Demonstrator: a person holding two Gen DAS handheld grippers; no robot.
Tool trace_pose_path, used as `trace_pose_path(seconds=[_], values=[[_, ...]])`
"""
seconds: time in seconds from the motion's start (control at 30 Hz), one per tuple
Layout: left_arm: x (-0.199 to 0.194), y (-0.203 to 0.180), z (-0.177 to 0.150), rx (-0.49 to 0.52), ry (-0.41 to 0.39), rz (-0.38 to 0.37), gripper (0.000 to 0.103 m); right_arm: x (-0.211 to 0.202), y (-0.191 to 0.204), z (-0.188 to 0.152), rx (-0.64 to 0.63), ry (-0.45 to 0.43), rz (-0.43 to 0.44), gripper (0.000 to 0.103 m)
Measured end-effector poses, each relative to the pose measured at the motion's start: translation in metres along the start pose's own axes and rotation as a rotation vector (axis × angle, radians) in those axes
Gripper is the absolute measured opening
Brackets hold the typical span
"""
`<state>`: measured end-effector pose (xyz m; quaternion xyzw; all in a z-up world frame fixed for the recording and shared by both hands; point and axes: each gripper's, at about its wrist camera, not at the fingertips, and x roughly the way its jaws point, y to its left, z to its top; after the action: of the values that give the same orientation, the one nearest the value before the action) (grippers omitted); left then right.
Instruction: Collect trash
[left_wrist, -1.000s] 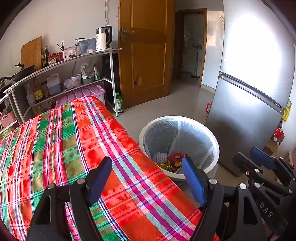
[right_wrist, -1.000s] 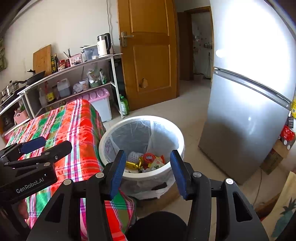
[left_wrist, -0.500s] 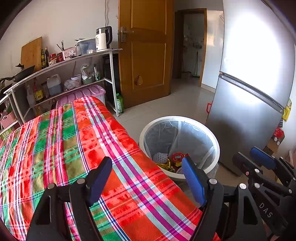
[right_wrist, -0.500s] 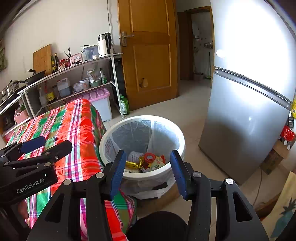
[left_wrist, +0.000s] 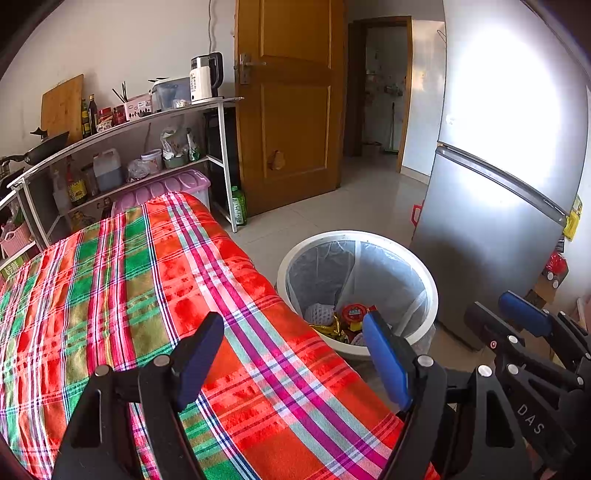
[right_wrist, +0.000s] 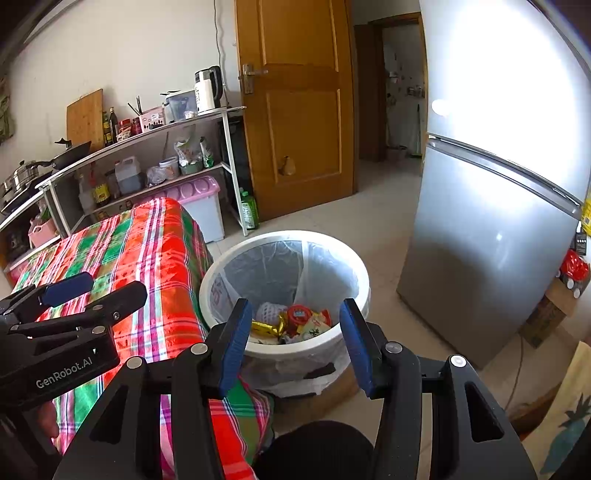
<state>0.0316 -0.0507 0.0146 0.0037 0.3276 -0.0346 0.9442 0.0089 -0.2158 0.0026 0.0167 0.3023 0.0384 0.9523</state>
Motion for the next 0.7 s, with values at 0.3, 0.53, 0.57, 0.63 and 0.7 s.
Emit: trace_pose_path(seconds=[0.3,0.53,0.57,0.63,0.7], values=[[0.0000,-0.0001,0.0000,-0.001,0.001,0.000,0.079,-0.0004,-0.0002,-0.0003,-0.002,0.001,0.002,0.050],[0.0004,-0.0012,-0.0005,-0.003,0.003,-0.007,0.079,-0.0004,0.0003,-0.0002,-0.002,0.001,0.003,0.050],[0.0004,-0.0012,-0.0006,-0.003,0.003,-0.009,0.079,-0.0005,0.0005,-0.0003,-0.002,0.001,0.004,0.050],[0.0000,-0.0015,-0.0009,-0.007,0.002,-0.012,0.079,-0.0005,0.0012,-0.0004,-0.003,0.001,0.006,0.050],[0.0001,-0.0015,-0.0008,-0.007,0.002,-0.014,0.079,-0.0006,0.0014,-0.0005,-0.002,0.001,0.007,0.050]])
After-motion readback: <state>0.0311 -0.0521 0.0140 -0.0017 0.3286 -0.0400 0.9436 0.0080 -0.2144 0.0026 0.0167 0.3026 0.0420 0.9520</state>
